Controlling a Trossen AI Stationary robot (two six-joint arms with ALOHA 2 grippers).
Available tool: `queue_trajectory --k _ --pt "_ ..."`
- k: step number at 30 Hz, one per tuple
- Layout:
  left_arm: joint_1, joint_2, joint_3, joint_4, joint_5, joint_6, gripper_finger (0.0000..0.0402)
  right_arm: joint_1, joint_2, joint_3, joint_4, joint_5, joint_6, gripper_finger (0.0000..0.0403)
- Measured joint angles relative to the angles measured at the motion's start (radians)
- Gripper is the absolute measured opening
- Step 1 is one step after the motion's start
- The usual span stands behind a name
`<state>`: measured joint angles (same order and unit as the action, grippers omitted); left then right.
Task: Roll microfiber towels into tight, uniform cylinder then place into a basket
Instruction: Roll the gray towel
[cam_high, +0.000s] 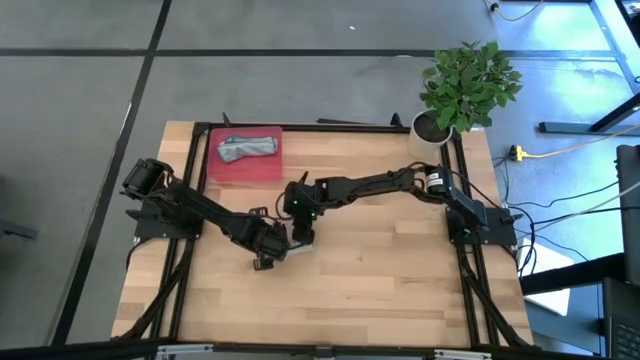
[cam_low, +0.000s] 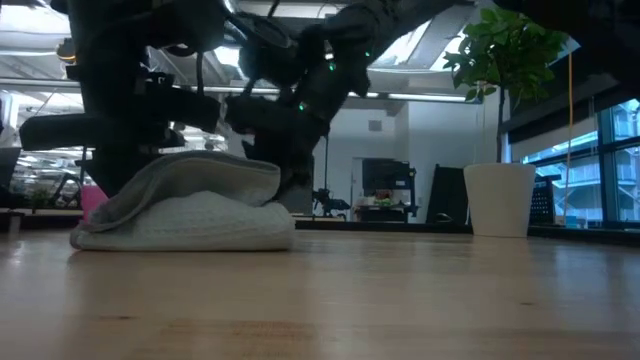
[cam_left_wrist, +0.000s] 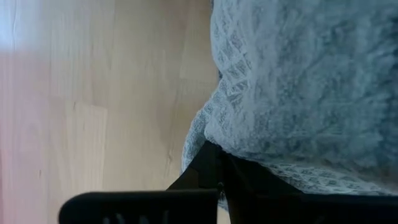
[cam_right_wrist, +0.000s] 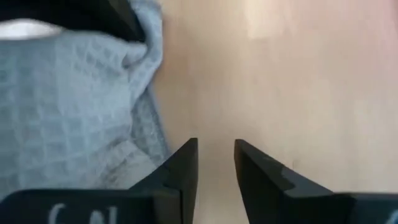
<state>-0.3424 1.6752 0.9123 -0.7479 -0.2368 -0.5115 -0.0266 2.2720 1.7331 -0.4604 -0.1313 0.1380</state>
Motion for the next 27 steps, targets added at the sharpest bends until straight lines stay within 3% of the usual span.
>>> queue_trajectory --k 10,19,27 --pt "-0.020 0.000 0.000 0.001 -0.028 -0.002 0.0000 0.021 -0.092 0.079 -0.190 -0.020 -0.069 0.0106" --pt "-0.025 0.001 0.000 0.002 -0.034 0.003 0.0000 0.087 -0.216 0.078 -0.292 0.076 -0.095 0.0106" --pt "-0.035 0.001 0.002 0.020 -0.034 0.007 0.0000 0.173 -0.232 0.078 -0.325 0.133 -0.139 0.0106"
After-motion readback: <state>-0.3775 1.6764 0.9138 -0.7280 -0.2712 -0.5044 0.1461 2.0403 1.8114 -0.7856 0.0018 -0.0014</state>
